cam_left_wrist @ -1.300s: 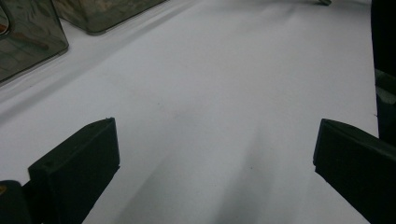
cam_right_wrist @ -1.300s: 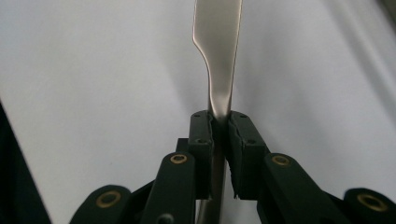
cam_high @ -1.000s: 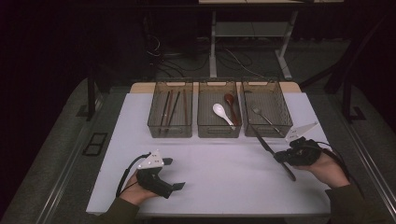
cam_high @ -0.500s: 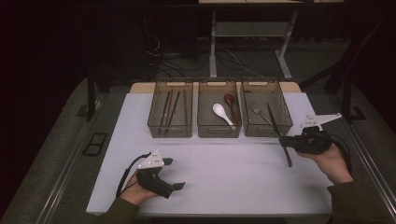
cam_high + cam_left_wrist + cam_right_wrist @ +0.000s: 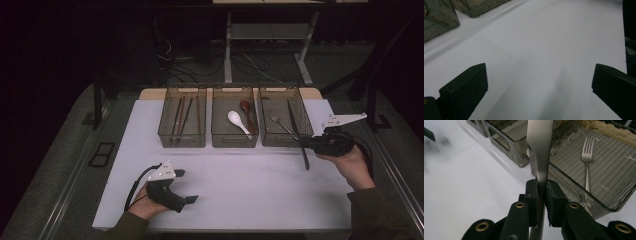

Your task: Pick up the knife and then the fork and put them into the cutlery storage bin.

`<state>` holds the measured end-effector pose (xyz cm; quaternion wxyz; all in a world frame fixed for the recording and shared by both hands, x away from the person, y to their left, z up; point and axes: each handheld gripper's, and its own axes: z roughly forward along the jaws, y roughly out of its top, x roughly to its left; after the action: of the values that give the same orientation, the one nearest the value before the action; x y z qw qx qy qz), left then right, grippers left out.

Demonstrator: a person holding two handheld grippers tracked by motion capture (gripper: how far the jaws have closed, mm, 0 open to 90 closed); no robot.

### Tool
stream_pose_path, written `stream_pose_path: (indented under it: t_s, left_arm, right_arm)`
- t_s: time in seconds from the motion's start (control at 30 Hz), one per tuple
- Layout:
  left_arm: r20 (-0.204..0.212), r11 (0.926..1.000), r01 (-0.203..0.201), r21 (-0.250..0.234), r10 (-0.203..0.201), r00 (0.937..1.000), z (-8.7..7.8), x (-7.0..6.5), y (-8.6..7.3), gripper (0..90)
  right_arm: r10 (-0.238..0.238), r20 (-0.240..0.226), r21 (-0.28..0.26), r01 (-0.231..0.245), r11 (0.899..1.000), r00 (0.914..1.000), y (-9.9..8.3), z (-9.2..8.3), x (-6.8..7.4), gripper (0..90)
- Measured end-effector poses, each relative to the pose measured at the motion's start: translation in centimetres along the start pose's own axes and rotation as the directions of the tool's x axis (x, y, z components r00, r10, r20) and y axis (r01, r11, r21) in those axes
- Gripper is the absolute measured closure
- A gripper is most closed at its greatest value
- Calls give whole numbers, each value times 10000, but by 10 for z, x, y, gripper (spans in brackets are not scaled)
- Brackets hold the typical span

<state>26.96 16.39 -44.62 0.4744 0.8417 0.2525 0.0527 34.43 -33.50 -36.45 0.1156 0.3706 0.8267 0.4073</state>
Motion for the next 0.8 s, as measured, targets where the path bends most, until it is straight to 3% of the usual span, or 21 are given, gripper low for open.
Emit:
stream_pose_path:
  t_s: [0.6, 0.8]
  left_arm:
    - [27, 10000, -8, 3, 8, 10000, 1, 0, 0, 0]
    - [29, 10000, -12, 0, 12, 10000, 0, 0, 0, 0]
  right_arm:
    - [222, 212, -529, -211, 9984, 9995, 17, 1, -9, 803]
    - [129, 472, -680, -97, 9976, 9988, 25, 1, -10, 803]
